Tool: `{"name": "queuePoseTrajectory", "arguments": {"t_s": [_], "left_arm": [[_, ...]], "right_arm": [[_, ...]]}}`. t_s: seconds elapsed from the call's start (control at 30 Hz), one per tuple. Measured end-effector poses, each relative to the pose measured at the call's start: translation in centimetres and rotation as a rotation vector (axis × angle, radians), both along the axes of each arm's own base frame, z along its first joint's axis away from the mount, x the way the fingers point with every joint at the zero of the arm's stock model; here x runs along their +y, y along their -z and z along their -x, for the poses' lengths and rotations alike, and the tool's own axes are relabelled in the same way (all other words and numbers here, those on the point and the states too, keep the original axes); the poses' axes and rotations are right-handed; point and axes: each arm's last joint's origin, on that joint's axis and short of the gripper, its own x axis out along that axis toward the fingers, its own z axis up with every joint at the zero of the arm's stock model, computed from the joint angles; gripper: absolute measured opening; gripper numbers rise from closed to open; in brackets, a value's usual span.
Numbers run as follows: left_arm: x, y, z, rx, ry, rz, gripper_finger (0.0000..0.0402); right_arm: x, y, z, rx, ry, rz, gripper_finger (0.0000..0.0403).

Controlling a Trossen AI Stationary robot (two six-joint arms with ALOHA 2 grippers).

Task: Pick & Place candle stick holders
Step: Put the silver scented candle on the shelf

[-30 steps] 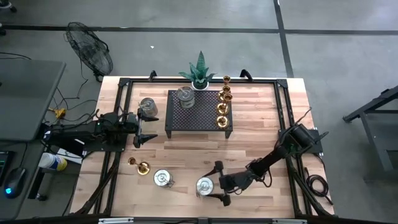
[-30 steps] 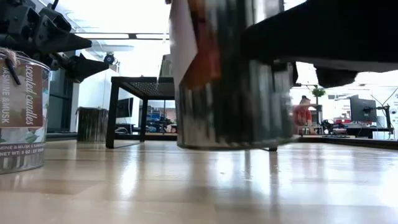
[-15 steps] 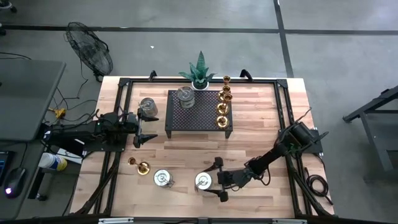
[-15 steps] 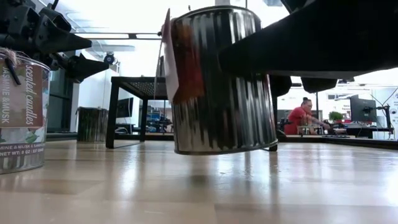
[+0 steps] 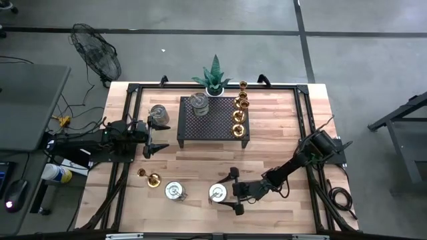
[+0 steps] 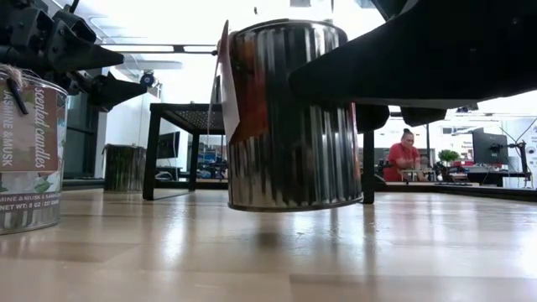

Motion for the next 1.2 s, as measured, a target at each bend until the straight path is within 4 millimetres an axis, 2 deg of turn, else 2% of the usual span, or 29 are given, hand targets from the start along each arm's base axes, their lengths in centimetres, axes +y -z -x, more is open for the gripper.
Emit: {"name": "queuePoseTrajectory", "arguments": {"t_s": [0.47, 0.8, 0.97, 1.2], "left_arm": [[0.0, 0.0, 0.0, 0.0, 0.0, 0.0, 0.0392], [0.0, 0.0, 0.0, 0.0, 0.0, 0.0, 0.0392], [0.0, 0.0, 0.0, -0.001, 0.0, 0.0, 0.0392], [0.0, 0.0, 0.0, -0.001, 0.0, 0.0, 0.0392]], "right_arm": [[-0.6, 0.7, -0.2, 0.08, -0.034, -0.029, 0.0373], [-1.1, 2.5, -0.7, 0.129, -0.091, -0.079, 0.0374], [-0.8, 3.4, -1.9, 0.081, -0.195, -0.067, 0.0374], [-0.1, 4.3, -3.6, 0.025, -0.226, -0.05, 0.0374]]}}
